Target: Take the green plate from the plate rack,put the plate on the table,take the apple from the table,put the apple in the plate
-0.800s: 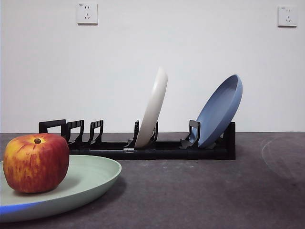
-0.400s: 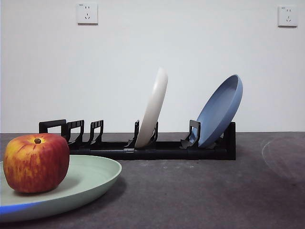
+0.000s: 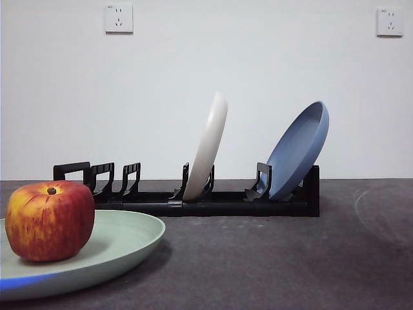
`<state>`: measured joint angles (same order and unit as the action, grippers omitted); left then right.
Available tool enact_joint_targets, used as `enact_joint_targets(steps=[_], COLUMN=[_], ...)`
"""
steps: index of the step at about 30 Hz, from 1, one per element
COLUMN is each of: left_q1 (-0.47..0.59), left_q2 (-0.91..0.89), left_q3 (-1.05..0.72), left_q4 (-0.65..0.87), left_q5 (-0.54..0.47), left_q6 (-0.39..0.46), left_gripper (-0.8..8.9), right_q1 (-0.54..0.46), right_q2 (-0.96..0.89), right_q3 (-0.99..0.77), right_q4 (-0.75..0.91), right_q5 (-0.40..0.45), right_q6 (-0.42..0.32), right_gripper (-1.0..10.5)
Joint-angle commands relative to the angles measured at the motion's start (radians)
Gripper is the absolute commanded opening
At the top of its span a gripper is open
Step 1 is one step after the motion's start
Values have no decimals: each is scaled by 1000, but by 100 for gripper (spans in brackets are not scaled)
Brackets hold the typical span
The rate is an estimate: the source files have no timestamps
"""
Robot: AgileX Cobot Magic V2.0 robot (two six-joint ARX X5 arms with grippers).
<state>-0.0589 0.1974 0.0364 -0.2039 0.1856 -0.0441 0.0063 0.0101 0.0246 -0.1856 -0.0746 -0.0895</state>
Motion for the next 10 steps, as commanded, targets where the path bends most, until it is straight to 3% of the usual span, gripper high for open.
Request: enact_joint_targets(steps=[1,10], left_q1=[2,2], left_q2=[-34,-192], left_q3=[-7,-7], left_q4=[7,52], left_q5=[-3,-3], left_q6=[14,14], left_gripper=[-4,-4], right_q1=[-1,-1], right_q2=[0,0], right_q3=[-10,-9], right_q4=[6,6], right_q5=[4,4], right_q6=[11,11], right_gripper=[1,1])
